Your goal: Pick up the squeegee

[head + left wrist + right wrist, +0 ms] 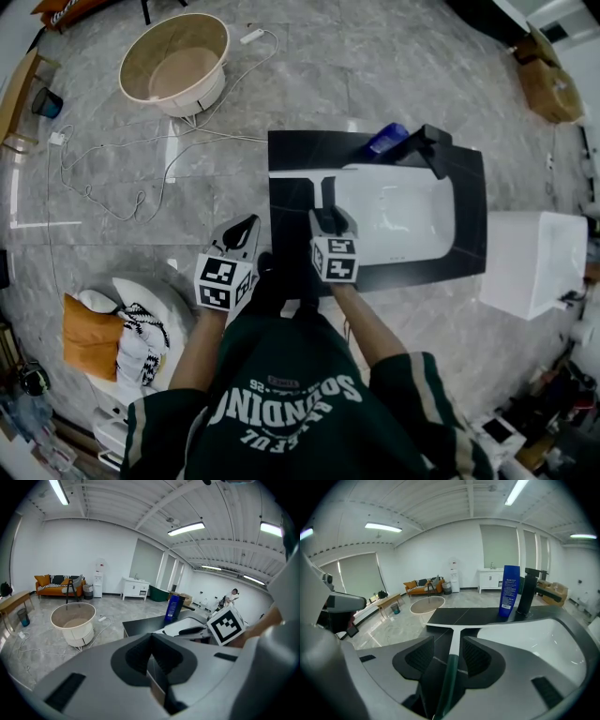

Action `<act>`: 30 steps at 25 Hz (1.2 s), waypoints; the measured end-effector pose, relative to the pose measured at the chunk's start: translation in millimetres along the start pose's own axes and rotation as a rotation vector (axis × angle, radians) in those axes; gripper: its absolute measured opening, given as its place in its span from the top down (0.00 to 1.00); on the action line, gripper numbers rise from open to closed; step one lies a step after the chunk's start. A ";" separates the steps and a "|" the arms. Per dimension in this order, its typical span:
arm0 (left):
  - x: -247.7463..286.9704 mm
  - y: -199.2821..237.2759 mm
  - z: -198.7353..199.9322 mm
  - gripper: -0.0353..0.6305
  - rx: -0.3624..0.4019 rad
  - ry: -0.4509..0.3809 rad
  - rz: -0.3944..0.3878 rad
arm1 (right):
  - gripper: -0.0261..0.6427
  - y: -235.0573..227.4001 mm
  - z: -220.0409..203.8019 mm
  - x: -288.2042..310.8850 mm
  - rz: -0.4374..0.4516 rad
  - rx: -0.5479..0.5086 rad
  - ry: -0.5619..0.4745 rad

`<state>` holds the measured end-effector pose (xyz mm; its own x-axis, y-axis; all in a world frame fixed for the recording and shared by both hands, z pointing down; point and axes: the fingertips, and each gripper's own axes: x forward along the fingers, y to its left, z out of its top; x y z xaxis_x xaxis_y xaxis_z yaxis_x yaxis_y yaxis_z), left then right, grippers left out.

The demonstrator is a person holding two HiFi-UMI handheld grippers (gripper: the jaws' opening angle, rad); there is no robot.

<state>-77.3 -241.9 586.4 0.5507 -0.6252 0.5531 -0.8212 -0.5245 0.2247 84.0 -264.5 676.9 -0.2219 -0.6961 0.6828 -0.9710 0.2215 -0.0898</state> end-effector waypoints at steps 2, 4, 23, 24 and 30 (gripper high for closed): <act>0.2 5.6 -1.2 0.94 -0.003 0.005 0.003 | 0.70 -2.9 0.8 10.5 -0.011 0.009 0.020; 0.5 10.9 -2.3 0.94 -0.007 0.010 0.005 | 0.70 -4.8 1.5 20.8 -0.016 0.021 0.042; 7.8 43.9 -0.2 0.94 -0.009 0.032 -0.011 | 0.71 -21.5 -13.0 71.1 -0.117 0.117 0.243; 7.9 44.4 -0.4 0.94 -0.009 0.033 -0.011 | 0.71 -21.4 -14.2 71.5 -0.124 0.116 0.254; 8.3 39.2 -1.9 0.94 -0.016 0.040 -0.008 | 0.80 -14.2 -15.5 72.3 -0.123 0.118 0.292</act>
<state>-105.2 -266.5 601.3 0.5509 -0.5971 0.5831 -0.8194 -0.5195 0.2421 83.1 -307.4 738.9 -0.0842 -0.4835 0.8713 -0.9963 0.0558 -0.0653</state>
